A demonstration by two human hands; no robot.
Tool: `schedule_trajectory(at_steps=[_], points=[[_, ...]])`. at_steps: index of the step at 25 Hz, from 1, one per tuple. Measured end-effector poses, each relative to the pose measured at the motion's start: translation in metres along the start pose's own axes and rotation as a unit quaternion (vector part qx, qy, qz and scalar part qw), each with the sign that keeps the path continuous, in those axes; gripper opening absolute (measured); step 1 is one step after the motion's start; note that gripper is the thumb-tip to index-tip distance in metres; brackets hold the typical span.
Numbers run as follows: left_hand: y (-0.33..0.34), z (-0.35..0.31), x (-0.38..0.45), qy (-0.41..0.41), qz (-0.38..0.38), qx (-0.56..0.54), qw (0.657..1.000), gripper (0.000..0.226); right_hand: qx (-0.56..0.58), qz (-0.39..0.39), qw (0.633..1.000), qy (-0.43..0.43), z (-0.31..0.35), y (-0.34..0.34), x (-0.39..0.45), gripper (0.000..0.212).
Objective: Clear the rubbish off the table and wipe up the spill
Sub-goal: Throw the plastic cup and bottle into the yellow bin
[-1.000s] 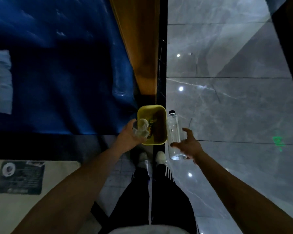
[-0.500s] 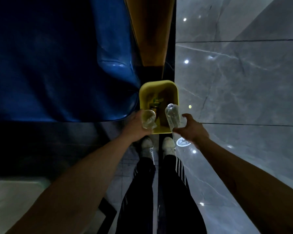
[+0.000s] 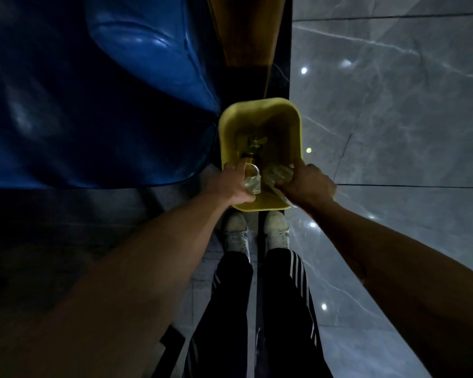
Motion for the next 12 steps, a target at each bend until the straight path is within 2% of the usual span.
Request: schedule_trajectory(at_steps=[4,8,12], points=[[0.015,0.005,0.005,-0.001,-0.001,-0.002,1.000,0.100,0.015,0.014,1.000,-0.017,0.005,0.016,0.000,0.063],[0.016,0.012,-0.004,-0.004,0.009,-0.034,0.999,0.103,0.092,0.082,0.992,-0.005,0.006,0.025,-0.011,0.049],[0.005,0.018,-0.023,-0.010,0.017,-0.018,1.000,0.096,0.083,0.130,0.988,-0.027,0.009,0.011,-0.025,0.042]])
Point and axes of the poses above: each hand's wrist, its own x-axis towards the middle knuckle, its own y-axis out of the palm, z = x × y, the point moved 7 cm from there along x, towards the middle knuckle, and after that the axes turned 14 degrees about -z, right-handed, at the moved point
